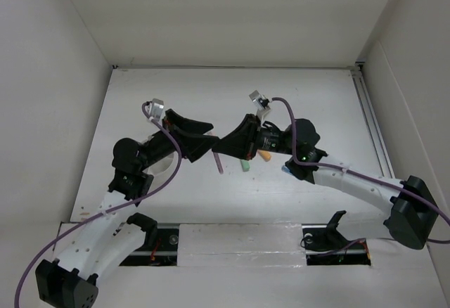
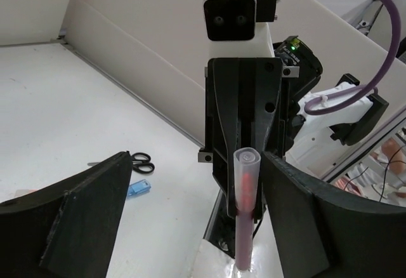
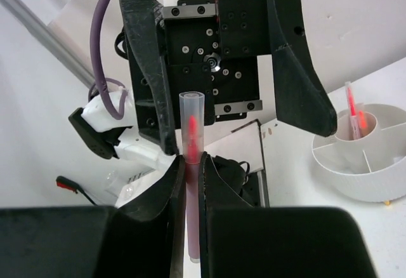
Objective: Sort the stationery into containers
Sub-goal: Place the pen in the storage box.
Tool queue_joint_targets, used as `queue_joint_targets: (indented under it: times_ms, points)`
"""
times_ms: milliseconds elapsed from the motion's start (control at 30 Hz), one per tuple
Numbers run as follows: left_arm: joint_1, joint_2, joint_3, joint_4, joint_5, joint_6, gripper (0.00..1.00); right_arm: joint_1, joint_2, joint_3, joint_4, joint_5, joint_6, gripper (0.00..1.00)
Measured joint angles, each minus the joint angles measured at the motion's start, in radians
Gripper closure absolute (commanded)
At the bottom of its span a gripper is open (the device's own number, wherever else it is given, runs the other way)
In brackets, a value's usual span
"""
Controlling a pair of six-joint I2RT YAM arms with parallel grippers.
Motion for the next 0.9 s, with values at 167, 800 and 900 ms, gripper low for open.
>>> queue_joint_targets:
  times_ms: [167,800,900]
  points:
    - [-0.002,-0.008,0.000,0.007,-0.013,0.003,0.50,0.004,0.002,0.000,0.011,-0.004,-0.005,1.00]
    - [-0.002,0.032,0.003,0.068,0.042,-0.059,1.00,0.003,0.066,0.001,0.063,0.011,0.000,1.00]
    - [-0.001,0.037,0.018,0.051,0.036,-0.052,1.00,0.002,0.070,0.006,0.064,0.019,0.000,0.83]
